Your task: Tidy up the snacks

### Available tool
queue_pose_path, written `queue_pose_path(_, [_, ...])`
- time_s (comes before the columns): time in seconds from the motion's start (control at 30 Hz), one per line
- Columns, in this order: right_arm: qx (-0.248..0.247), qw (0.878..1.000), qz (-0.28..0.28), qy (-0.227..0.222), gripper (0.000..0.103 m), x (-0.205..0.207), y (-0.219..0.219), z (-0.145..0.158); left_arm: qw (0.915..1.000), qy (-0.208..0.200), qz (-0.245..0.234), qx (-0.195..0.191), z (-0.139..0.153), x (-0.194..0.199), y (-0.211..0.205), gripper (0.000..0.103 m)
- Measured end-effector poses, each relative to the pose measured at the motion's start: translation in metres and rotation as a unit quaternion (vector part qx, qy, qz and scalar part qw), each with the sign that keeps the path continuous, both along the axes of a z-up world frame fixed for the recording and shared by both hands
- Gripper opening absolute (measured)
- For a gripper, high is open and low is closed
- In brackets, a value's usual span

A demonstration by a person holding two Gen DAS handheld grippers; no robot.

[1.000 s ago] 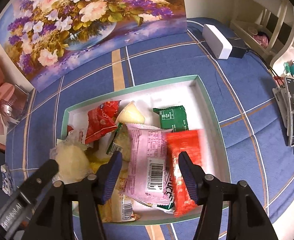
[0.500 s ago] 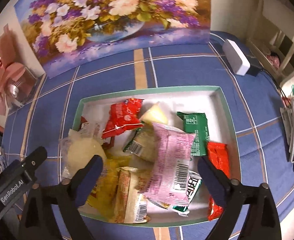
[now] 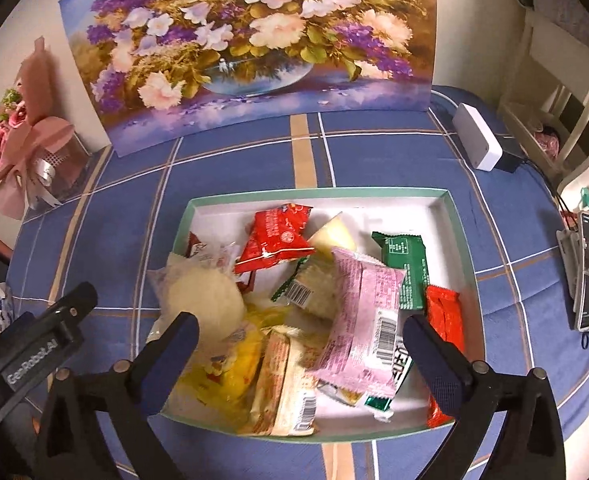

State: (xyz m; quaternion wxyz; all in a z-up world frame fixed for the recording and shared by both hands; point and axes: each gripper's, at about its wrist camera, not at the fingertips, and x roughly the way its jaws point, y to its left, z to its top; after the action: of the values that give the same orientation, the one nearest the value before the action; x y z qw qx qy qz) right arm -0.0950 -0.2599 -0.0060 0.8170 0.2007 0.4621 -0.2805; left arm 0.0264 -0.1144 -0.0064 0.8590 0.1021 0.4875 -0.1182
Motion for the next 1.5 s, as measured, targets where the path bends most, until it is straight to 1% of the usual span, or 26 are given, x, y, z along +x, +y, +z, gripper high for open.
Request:
queue_pose_path(0.1, [-0.008,1.000,0.000,0.000,0.103,-0.004,0.007,0.004,0.9984,-0.023,0.014,0.049,0.003,-0.009,0.001,0.102])
queue_pose_path(0.13, [-0.012,1.000,-0.001,0.000,0.103,-0.006,0.011,0.006,0.9978,-0.027,0.015,0.058,0.003,-0.011,0.003,0.102])
queue_pose_path(0.27, [-0.022,1.000,-0.001,-0.011,0.103,-0.017,0.024,0.013,0.9981,-0.009,0.010,0.061,0.001,-0.019,0.017,0.102])
queue_pose_path(0.33, [-0.026,1.000,0.000,-0.014,0.103,-0.024,0.031,0.014,0.9978,-0.006,0.010,0.065,0.000,-0.025,0.026,0.102])
queue_pose_path(0.43, [-0.034,0.999,0.002,-0.009,0.103,-0.033,0.044,0.012,0.9983,-0.003,0.006,0.058,0.000,-0.035,0.038,0.102])
queue_pose_path(0.57, [-0.042,0.999,0.002,-0.006,0.103,-0.046,0.058,0.008,0.9994,0.010,0.001,0.033,0.000,-0.045,0.057,0.102])
queue_pose_path(0.77, [-0.029,1.000,-0.008,-0.004,0.103,-0.061,0.070,-0.004,0.9996,0.017,-0.005,0.023,-0.004,-0.058,0.075,0.102])
queue_pose_path(0.9, [-0.022,1.000,-0.012,-0.002,0.103,-0.067,0.074,-0.011,0.9995,0.021,-0.012,0.021,-0.007,-0.063,0.080,0.102])
queue_pose_path(1.1, [-0.020,1.000,-0.004,0.003,0.103,-0.067,0.079,-0.015,0.9990,0.035,-0.021,0.019,-0.013,-0.065,0.080,0.102])
queue_pose_path(1.27, [-0.009,1.000,-0.005,-0.011,0.103,-0.069,0.078,-0.015,0.9983,0.041,-0.030,0.028,-0.018,-0.065,0.076,0.102])
queue_pose_path(1.5, [-0.001,1.000,-0.006,-0.011,0.103,-0.068,0.076,-0.018,0.9983,0.046,-0.022,0.028,-0.021,-0.062,0.078,0.102])
